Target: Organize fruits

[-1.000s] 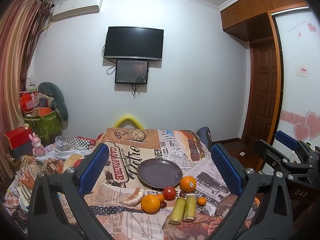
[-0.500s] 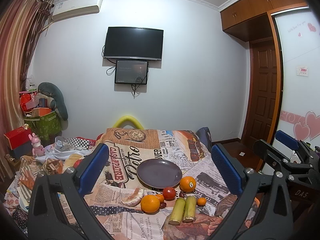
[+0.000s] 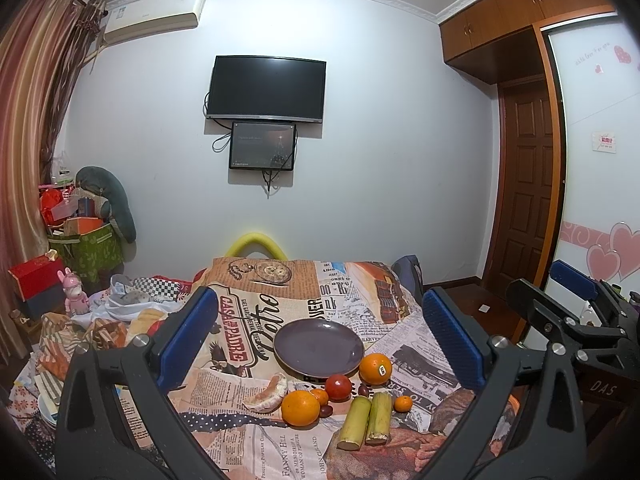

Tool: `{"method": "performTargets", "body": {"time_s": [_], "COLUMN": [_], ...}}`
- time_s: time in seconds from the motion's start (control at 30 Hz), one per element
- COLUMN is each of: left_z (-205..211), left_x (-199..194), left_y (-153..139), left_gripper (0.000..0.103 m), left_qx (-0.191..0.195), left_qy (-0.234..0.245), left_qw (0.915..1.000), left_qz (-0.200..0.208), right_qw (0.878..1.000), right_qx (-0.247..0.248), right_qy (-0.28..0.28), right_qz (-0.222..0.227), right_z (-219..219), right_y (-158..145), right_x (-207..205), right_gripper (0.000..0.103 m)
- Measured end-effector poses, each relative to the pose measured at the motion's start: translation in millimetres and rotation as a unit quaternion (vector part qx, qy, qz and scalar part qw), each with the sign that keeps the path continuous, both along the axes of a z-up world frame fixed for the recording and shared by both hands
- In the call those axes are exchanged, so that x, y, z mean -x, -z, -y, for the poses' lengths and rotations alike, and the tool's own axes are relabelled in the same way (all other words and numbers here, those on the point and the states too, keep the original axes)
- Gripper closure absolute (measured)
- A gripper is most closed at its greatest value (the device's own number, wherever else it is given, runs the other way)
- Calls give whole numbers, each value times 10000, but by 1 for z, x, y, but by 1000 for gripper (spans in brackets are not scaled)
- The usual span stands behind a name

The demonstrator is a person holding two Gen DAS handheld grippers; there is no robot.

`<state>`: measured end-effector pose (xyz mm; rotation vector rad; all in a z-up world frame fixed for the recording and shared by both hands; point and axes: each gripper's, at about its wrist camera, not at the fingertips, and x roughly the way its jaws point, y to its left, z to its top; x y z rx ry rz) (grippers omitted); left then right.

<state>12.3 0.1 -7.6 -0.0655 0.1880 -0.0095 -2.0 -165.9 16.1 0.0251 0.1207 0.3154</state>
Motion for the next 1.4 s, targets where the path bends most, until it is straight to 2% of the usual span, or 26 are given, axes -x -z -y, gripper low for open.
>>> {"method": "performTargets", "body": {"time_s": [0.37,0.63,1.0,1.2,1.4], "left_z": [-1,-7,-39,-50,-52], "left_x": [-1,-18,-72,-104,-132], "left_y": [2,14,65,101,137], "left_gripper": [0,0,0,14,24], "left_qx": [2,-73,-58,33,179], "left_qy": [0,-42,-233,-233,-79], "left_qw": [10000,9997,9929,9842,9728], "left_qz": [-21,-237,-1164,-1754,-2310], "right_qw": [10000,9996,9914,9835,9728], "right_qx": [9,104,418,493,689], "right_qy": [-2,48,105,103,-28], "right_qz": [-22,-242,-1239,-1737,-2213], "right_z": [-1,0,4,7,1], "right_y": [1,11,59,82,108], "right_x": [-1,-15,-62,-82,-99], "right_gripper": [0,0,0,0,0]}}
